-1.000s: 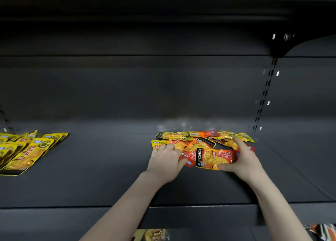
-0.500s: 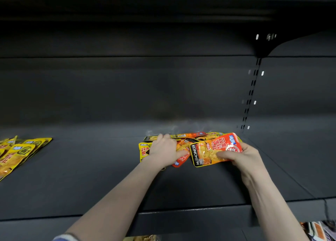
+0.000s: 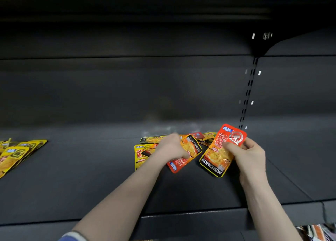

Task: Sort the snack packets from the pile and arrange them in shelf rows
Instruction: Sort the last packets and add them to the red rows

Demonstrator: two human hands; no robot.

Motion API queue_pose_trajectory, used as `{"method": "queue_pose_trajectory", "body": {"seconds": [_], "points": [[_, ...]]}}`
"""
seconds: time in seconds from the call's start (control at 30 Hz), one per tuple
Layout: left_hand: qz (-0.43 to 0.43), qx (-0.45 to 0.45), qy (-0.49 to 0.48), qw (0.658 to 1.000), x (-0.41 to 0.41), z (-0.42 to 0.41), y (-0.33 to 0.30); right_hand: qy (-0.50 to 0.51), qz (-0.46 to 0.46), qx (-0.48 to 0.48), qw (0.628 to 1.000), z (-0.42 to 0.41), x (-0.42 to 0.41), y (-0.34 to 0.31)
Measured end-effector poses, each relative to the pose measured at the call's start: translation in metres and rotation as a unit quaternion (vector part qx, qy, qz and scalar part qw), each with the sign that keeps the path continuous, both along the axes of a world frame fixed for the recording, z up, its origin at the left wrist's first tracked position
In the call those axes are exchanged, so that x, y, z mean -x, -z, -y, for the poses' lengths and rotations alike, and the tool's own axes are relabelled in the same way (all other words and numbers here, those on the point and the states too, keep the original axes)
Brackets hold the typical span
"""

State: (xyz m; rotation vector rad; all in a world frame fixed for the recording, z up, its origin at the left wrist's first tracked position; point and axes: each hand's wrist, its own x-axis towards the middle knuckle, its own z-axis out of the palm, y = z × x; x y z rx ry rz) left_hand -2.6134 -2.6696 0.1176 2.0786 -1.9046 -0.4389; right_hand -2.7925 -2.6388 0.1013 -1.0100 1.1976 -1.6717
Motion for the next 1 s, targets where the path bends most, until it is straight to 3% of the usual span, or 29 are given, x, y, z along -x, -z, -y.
{"method": "queue_pose_trajectory", "body": {"seconds": [0.1, 0.23, 0.33, 0.4, 0.73, 1.0], "points": [[-0.038, -0.014, 0.009, 0.999, 0.001, -0.006, -0.006, -0.013, 0.002, 0.002, 1.0, -0.001, 0.0, 0.0], [-0.155, -0.006, 0.011, 0.988, -0.006, -0.016, -0.008, -0.052, -0.011, 0.007, 0.999, -0.002, -0.003, 0.001], [-0.305, -0.005, -0.002, 0.952, -0.017, -0.03, -0.013, -0.082, -0.021, 0.021, 0.996, -0.002, -0.008, 0.001], [-0.358, 0.005, -0.015, 0.934, -0.026, -0.04, -0.016, -0.102, -0.035, 0.023, 0.994, -0.001, -0.013, 0.002], [-0.43, 0.032, -0.082, 0.898, -0.088, -0.079, -0.018, -0.17, -0.002, -0.027, 0.985, -0.002, -0.05, -0.014], [-0.458, 0.082, -0.124, 0.876, -0.183, -0.131, -0.026, -0.199, -0.032, -0.039, 0.979, -0.028, -0.143, -0.029]]}}
